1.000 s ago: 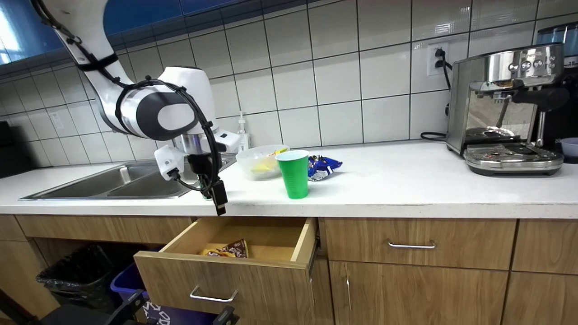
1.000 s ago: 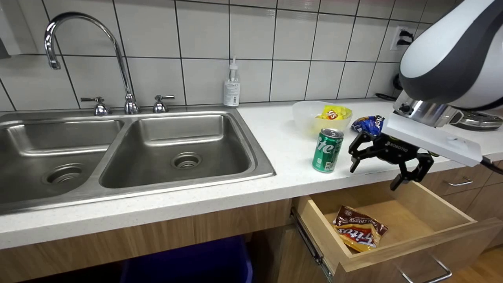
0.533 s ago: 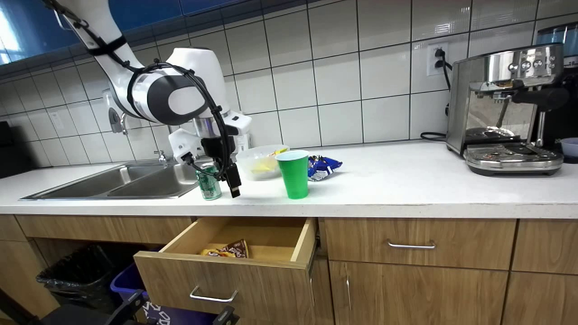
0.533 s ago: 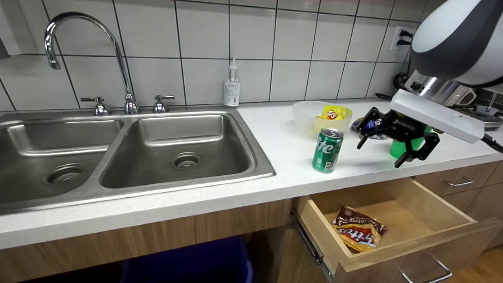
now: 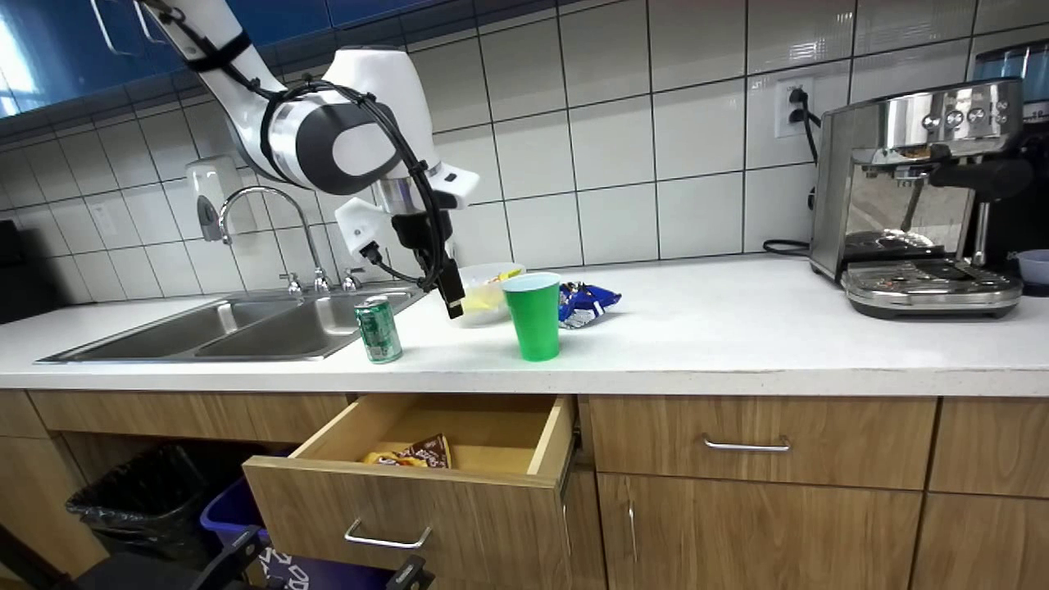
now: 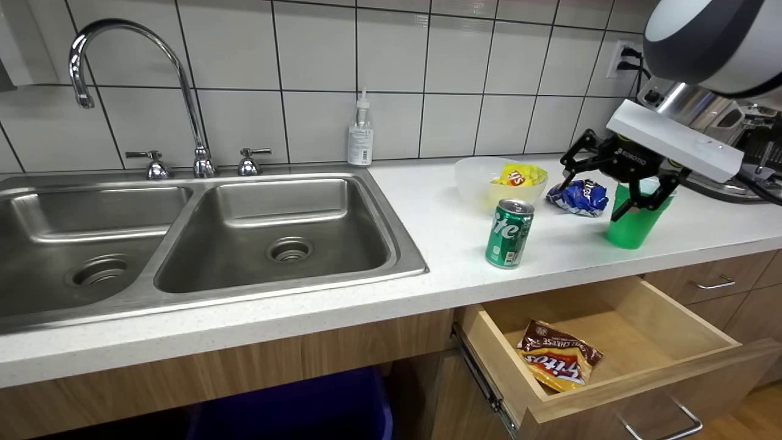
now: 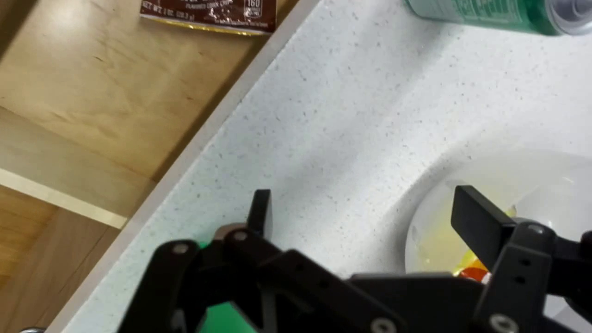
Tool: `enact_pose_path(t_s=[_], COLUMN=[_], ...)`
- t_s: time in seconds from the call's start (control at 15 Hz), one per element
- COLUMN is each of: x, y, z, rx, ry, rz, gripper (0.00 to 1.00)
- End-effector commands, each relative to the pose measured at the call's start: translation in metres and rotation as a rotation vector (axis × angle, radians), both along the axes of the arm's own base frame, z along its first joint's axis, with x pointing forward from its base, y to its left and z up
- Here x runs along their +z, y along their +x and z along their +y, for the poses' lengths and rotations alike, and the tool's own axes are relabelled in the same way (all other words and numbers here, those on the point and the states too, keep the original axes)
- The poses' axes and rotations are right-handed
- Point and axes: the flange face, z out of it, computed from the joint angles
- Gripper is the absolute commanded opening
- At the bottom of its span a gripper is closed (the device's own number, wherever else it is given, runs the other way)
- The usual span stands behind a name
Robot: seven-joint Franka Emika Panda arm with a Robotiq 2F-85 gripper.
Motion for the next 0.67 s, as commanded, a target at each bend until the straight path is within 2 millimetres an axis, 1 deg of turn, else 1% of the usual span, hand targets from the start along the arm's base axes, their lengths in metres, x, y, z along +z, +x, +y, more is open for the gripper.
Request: enact_pose_path(t_s=[0.0,0.33,0.4,0.6], x=[0.024,0.042,0.054,0.071], y=[0.019,0.042,0.040,0.052], z=[-0.004,0.001,0.000,0.000], rx=[-0.021,-0.032,-0.034,-0.042], ry=[0.013,0.013,0.009,0.006], rz=[-0.050,-0.117,-0.132,-0.167], gripper=[1.00,1.00,1.00,1.00])
